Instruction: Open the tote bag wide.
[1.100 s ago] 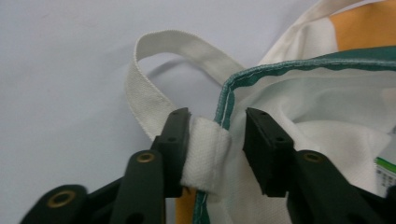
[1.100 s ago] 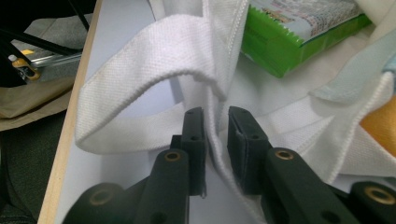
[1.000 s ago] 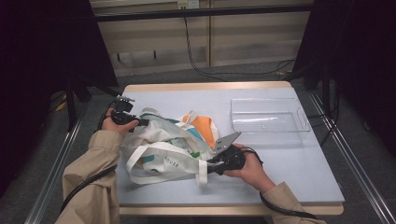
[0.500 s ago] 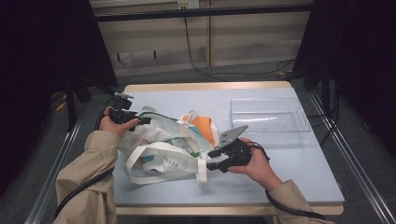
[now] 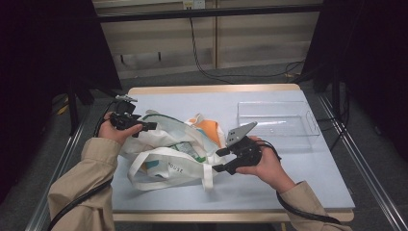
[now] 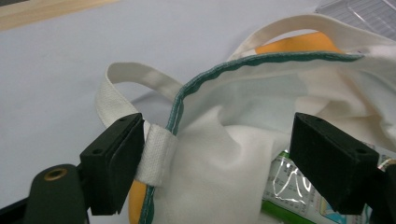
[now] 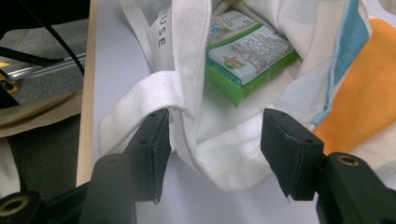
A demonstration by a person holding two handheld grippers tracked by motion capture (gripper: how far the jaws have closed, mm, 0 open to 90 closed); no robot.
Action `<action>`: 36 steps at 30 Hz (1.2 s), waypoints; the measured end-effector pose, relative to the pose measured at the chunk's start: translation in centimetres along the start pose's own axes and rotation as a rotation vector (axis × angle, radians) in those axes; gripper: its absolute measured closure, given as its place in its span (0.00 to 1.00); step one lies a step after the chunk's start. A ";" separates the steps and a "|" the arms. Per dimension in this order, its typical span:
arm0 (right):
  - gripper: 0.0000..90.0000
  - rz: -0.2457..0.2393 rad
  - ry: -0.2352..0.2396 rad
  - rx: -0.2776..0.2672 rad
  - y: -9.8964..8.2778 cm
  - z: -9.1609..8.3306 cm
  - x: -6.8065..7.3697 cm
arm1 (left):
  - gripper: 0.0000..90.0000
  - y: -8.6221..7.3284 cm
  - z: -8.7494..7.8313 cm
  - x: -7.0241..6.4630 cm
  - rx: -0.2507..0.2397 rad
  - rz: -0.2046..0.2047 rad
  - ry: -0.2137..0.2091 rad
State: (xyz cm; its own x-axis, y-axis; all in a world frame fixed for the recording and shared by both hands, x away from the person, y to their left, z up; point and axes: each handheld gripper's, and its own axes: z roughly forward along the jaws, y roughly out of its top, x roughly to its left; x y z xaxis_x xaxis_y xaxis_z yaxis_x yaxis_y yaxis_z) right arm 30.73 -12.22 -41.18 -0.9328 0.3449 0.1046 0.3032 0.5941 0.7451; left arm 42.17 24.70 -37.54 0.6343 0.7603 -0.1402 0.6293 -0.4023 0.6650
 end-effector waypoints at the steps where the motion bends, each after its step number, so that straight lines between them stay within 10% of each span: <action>1: 0.47 -0.003 -0.002 -0.001 0.2 0.0 0.0 | 0.20 0.0 -0.1 -0.2 -0.006 -0.006 0.001; 36: 0.38 0.003 -0.024 -0.035 3.1 -1.1 -0.6 | 0.12 -0.9 -2.0 -1.9 -0.033 0.024 -0.081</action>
State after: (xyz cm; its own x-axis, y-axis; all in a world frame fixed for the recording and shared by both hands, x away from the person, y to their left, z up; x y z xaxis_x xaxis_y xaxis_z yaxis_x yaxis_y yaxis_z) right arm 32.01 -11.38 -38.20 -0.9269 0.3640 0.0917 0.2987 0.5673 0.7674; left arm 39.49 24.62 -36.47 0.6839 0.7065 -0.1820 0.5991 -0.4015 0.6928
